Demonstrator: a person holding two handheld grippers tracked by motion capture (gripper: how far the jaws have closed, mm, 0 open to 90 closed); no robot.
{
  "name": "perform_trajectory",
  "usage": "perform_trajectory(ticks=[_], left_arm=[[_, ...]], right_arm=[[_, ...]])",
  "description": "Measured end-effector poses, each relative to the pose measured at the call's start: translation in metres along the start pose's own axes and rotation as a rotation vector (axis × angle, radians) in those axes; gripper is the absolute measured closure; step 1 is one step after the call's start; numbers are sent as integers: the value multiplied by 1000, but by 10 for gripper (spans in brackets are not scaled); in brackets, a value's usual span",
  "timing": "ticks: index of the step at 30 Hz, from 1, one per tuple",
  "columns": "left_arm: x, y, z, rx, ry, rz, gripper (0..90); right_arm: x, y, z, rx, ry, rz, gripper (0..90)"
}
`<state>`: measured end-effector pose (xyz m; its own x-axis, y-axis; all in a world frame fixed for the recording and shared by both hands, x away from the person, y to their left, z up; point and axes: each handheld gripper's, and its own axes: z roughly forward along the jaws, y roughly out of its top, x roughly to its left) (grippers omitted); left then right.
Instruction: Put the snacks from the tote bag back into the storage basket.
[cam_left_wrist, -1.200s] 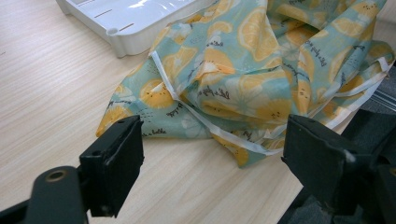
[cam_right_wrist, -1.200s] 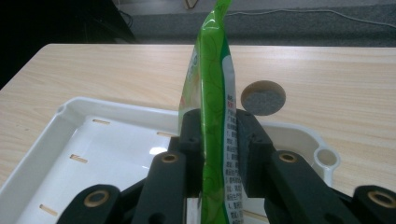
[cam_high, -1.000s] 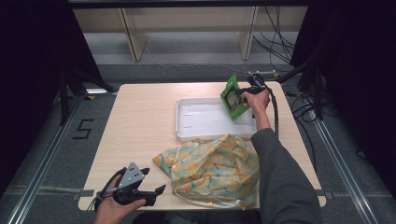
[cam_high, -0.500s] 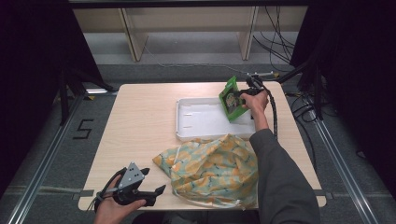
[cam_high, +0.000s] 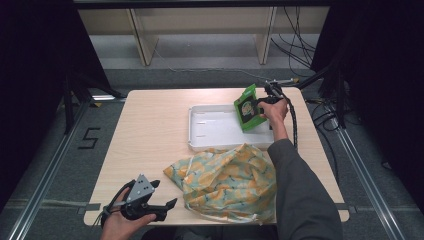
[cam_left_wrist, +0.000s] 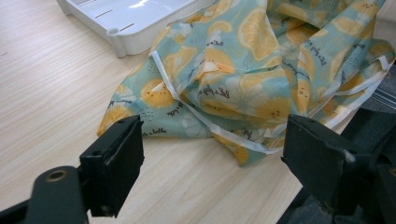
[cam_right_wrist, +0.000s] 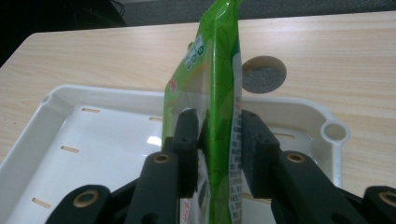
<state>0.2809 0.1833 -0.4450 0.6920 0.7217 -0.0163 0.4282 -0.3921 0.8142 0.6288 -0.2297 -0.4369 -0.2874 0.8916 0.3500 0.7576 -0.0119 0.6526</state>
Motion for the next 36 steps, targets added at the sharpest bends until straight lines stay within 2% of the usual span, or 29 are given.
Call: perform_trajectory(ticks=[1,2,3,4,5,7,9,10,11,13,14,15,17,18,19,20,21,22,25,26,27,28,29,30,31,32,33,34,36], left_arm=[[0,0,0,0,0,0,199],[0,0,-1,8,4,9,199],[-1,0,0,-5,6,-7,199],[-1,0,0,-5,6,-8,199],[-1,0,0,-5,6,-7,199],[-1,0,0,-5,5,-8,199],[-1,0,0,-9,4,-12,199],[-1,0,0,-9,4,-12,199],[-1,0,0,-8,5,-12,199],[-1,0,0,2,5,-21,199],[0,0,-1,9,7,-14,199],[0,0,-1,9,7,-14,199],[0,0,-1,9,6,-12,199],[0,0,-1,11,5,-1,199],[0,0,-1,9,6,-12,199],[0,0,-1,0,6,-4,199],[0,0,0,-3,6,-10,199],[0,0,-1,-4,7,-8,199],[-1,0,-1,-6,6,-29,200],[0,0,-1,-7,5,-12,199],[0,0,-1,-6,5,-9,199],[0,0,-1,-6,5,-9,199],[0,0,-1,-6,4,-8,199],[-1,0,-1,-7,4,-8,200],[0,0,-2,6,7,0,199],[0,0,-2,5,6,2,199],[0,0,-2,5,6,-1,199],[-1,0,-1,-4,5,-12,199],[0,0,-1,4,1,0,200]], right_arm=[[-2,-2,3,-31,8,-16,703],[-3,-2,3,-27,5,-31,701],[-1,-3,2,-1,10,15,700],[0,-3,2,3,10,33,699],[-2,-4,3,-4,1,19,698],[-3,-5,4,-9,-4,20,693],[-3,-6,4,-5,23,39,692],[-3,-5,3,-1,20,49,691],[-5,-7,5,-18,10,34,690],[-6,-6,3,8,-3,30,689],[-10,-6,4,-5,-14,-21,689],[-11,-6,4,-4,-15,-20,689],[-9,-5,4,-3,-20,0,692],[-9,-6,4,-3,14,30,693],[-9,-6,5,-10,15,31,694],[-9,-6,5,-2,15,41,693],[-10,-6,6,-3,-7,21,693],[-7,-7,5,7,-5,65,693],[-8,-7,7,-21,8,76,693],[-10,-7,8,-35,1,40,693],[-10,-7,7,-24,8,52,694],[-10,-8,8,-28,-6,50,700],[-9,-8,8,-21,3,82,699],[-12,-8,7,-19,-17,46,703],[-11,-8,6,1,-26,69,703],[-12,-8,6,-3,-27,64,703],[-10,-8,6,8,-30,90,702],[-11,-8,6,3,-25,92,703],[-14,-8,6,-4,-30,47,702]])
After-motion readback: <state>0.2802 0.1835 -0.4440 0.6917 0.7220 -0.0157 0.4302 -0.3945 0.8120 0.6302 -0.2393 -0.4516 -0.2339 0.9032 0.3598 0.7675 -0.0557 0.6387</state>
